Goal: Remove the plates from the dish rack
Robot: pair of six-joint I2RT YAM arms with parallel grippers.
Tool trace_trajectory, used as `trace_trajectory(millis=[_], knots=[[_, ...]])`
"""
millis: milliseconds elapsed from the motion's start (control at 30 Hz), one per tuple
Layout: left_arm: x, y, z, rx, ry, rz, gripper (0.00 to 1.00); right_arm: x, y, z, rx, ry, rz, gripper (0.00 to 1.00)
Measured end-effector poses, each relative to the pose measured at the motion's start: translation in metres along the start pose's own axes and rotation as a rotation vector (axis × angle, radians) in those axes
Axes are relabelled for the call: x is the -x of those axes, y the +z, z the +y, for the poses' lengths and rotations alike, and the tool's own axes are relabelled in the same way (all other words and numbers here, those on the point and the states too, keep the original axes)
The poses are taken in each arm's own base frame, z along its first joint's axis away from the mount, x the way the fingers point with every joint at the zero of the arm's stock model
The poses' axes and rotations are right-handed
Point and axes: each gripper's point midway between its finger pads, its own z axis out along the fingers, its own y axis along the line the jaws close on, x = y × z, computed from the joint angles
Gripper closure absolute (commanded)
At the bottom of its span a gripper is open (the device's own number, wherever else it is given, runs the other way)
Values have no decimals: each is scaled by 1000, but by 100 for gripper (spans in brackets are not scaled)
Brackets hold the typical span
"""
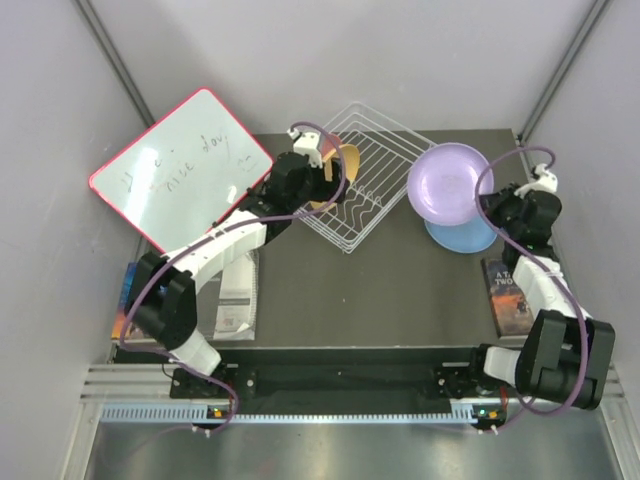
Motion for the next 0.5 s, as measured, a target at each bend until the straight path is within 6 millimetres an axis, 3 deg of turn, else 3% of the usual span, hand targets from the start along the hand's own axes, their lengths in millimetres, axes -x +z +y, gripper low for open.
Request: trace_trajectory(millis=[100, 233, 367, 500], knots=[[12, -9, 6, 4, 33, -41, 10, 4, -4, -32, -102, 34, -7, 100], [36, -24, 1, -10, 104, -136, 10, -7, -4, -52, -164, 69, 32, 100], [46, -33, 7, 18, 156, -194, 11, -29, 3, -72, -215, 107, 102, 100], [43, -36, 20, 72, 213, -214, 12, -46, 7, -92, -267, 139, 147, 100]])
